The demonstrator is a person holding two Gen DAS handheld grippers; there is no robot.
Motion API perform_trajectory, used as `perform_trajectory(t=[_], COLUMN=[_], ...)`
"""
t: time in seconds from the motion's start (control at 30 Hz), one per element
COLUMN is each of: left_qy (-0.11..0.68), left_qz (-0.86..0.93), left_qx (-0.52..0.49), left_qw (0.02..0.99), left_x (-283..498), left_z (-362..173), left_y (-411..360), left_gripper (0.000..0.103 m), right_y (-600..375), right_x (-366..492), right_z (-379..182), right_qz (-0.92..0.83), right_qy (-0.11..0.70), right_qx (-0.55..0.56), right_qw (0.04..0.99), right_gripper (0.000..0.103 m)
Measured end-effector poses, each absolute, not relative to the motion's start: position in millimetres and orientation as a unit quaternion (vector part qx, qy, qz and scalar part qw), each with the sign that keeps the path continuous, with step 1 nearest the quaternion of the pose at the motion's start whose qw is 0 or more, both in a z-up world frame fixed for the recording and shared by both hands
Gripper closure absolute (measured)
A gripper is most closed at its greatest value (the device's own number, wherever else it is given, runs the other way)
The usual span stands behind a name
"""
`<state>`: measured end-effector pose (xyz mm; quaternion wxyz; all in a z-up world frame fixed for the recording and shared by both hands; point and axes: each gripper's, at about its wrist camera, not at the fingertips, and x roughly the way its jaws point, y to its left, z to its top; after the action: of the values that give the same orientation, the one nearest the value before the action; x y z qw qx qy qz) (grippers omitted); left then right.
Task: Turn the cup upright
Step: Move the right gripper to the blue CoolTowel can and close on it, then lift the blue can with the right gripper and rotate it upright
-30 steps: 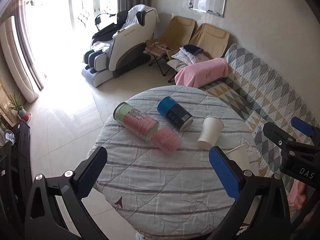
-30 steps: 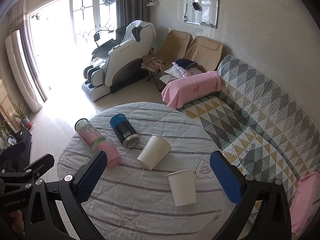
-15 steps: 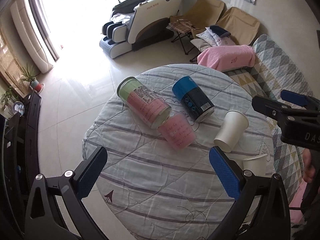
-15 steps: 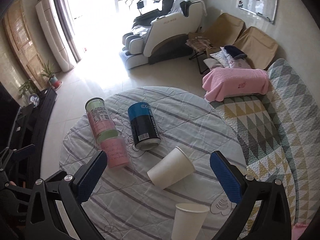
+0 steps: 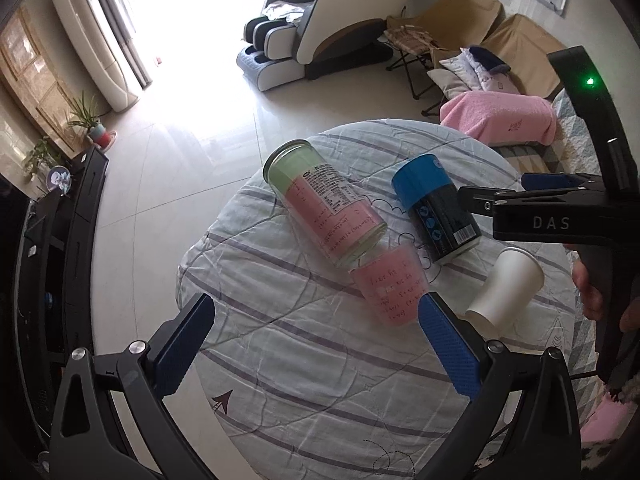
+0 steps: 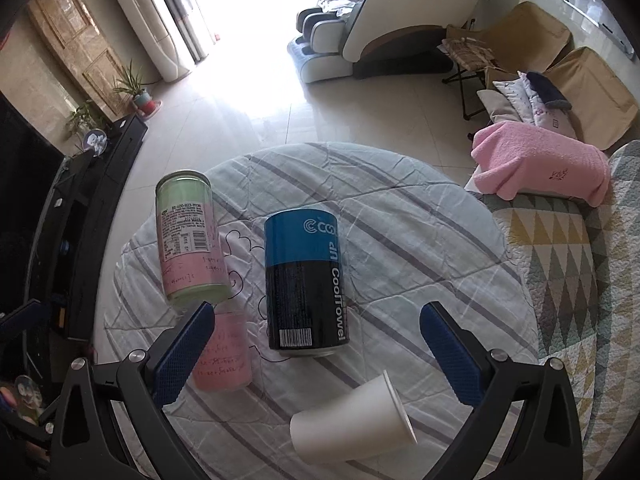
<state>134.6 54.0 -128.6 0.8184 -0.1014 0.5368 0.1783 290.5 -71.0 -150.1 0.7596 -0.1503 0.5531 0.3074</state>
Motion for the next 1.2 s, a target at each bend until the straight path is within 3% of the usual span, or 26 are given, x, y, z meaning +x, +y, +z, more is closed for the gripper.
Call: perform_trajectory(t=[0.3, 0.43, 0.9, 1.2], left_qy=[0.561, 0.567, 0.546, 0.528], left_qz=[0.223, 0.235, 0.196, 0.150], left_qx=[-0.130, -0.141, -0.124, -0.105], left_qw=[0.787, 0.777, 0.805, 0.829], left_x=[126.3, 119.6, 114.0, 85.0], left_z=[-152.5, -158.2, -134.1, -113.4], left_y=[81.8, 90.8, 85.6, 82.0], left_gripper=[0.000, 0.000, 0.000, 0.000], right_y=[-43.7, -49.3, -71.1, -87.4], right_x=[317.2, 324.9, 299.2, 224.8], right_z=[-216.3, -226.8, -169.7, -138.9], right_qz=[0.283, 0.289, 0.262, 0.240], right_qy=[0.620, 0.656, 0.630, 0.632], right_qx=[-0.163, -0.098, -0.059, -0.002], right_qw=[0.713, 0.691, 0.729, 0.737], right_gripper=[0.003, 0.033, 0.033, 0.033])
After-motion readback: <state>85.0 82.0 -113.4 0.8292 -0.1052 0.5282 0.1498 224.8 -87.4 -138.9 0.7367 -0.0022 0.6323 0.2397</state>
